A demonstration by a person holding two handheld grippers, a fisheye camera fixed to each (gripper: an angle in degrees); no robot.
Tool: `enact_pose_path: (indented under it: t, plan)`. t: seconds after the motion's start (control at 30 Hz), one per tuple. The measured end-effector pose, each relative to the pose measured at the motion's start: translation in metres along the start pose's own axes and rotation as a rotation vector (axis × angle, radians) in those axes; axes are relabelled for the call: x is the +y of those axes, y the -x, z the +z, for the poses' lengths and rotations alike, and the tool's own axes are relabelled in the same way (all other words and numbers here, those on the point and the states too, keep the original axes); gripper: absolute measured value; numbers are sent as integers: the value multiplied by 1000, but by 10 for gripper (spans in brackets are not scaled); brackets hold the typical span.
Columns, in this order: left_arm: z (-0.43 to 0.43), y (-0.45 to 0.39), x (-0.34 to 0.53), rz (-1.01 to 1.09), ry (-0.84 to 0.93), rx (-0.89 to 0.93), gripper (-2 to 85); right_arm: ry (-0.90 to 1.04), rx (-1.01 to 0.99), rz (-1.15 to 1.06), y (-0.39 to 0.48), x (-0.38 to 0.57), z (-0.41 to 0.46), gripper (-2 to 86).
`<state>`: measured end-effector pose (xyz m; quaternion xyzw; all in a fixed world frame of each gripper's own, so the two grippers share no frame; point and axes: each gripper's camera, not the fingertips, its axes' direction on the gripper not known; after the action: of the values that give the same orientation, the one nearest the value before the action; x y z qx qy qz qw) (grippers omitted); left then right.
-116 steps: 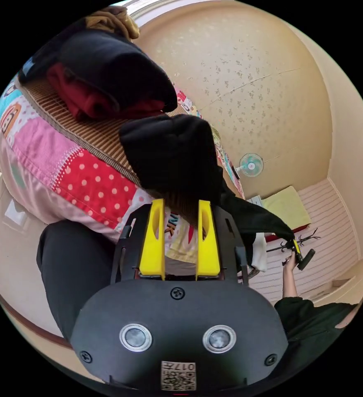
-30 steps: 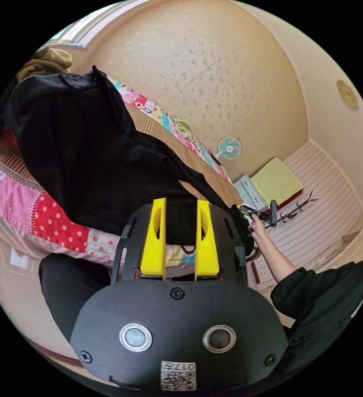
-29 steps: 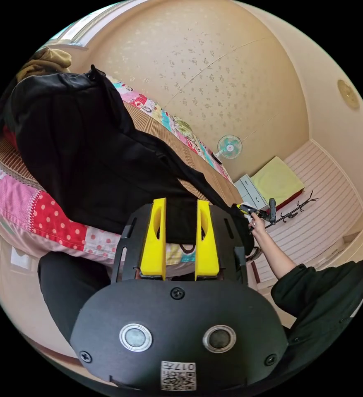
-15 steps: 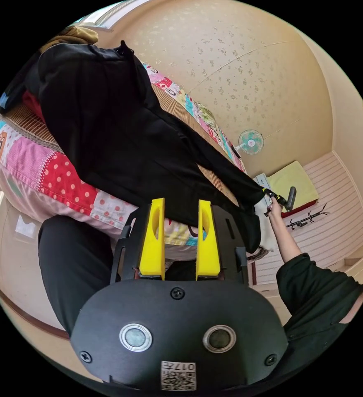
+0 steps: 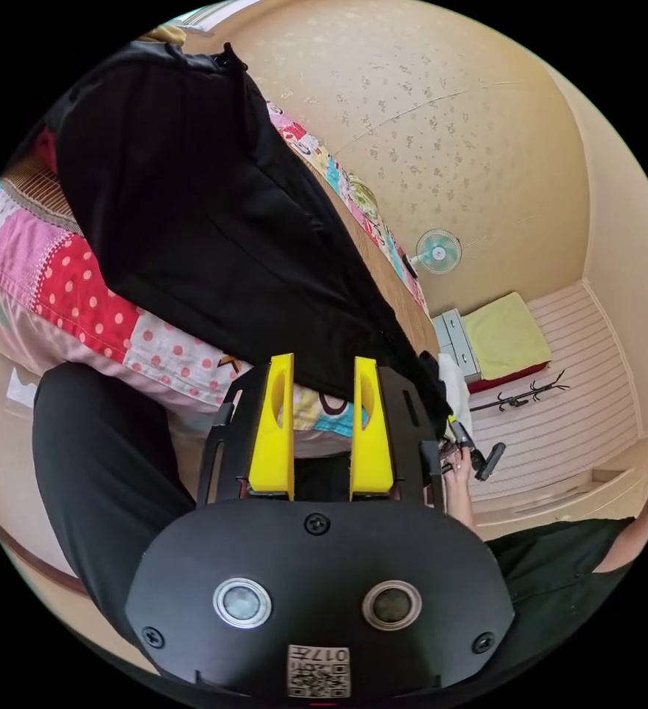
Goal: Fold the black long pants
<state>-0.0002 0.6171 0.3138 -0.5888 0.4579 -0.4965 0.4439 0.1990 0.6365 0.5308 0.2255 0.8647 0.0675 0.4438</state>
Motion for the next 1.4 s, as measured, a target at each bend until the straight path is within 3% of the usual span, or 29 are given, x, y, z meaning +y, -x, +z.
enact_pose_path:
  t: [0.07,0.13,0.3,0.37,0.43,0.53,0.6,0.7,0.77,0.93,1.0,1.07,1.17,1.4]
  plan:
    - [0,3,-3,3,1,1,122,10,172,75,-6,25,-3,24]
    - [-2,3,-5,9,-13,2,122,-39,196,106,10,26,-17,30]
    - [-11,3,-6,54,-59,-25,122,-133,-93,-189,133,-11,-11,57]
    - [-12,2,-6,78,-68,-55,122,27,-340,-337,212,-38,47,78]
    - [-14,-1,-7,101,-77,-78,122,164,-428,-443,275,-49,100,90]
    - [-20,-6,-10,138,-88,-117,121,291,-398,-596,375,-54,185,91]
    - [-26,-4,-14,153,-79,-119,118,339,-356,-595,426,-60,226,95]
    - [-40,5,-15,141,-89,-119,117,329,-447,-604,495,-70,266,98]
    - [-53,13,-14,128,-118,-130,116,438,-442,-595,536,-72,311,98]
    - [-79,39,-10,80,-163,-158,116,493,-435,-653,570,-56,339,39]
    - [-89,51,-9,62,-179,-163,117,320,-424,-706,573,-46,290,33]
    - [-96,57,-10,55,-199,-154,116,82,-541,-821,561,-9,194,29]
    - [-103,61,-14,62,-263,-136,118,-53,-553,-996,529,79,122,27]
    - [-107,45,-25,66,-425,-90,126,243,-480,-962,471,193,164,24]
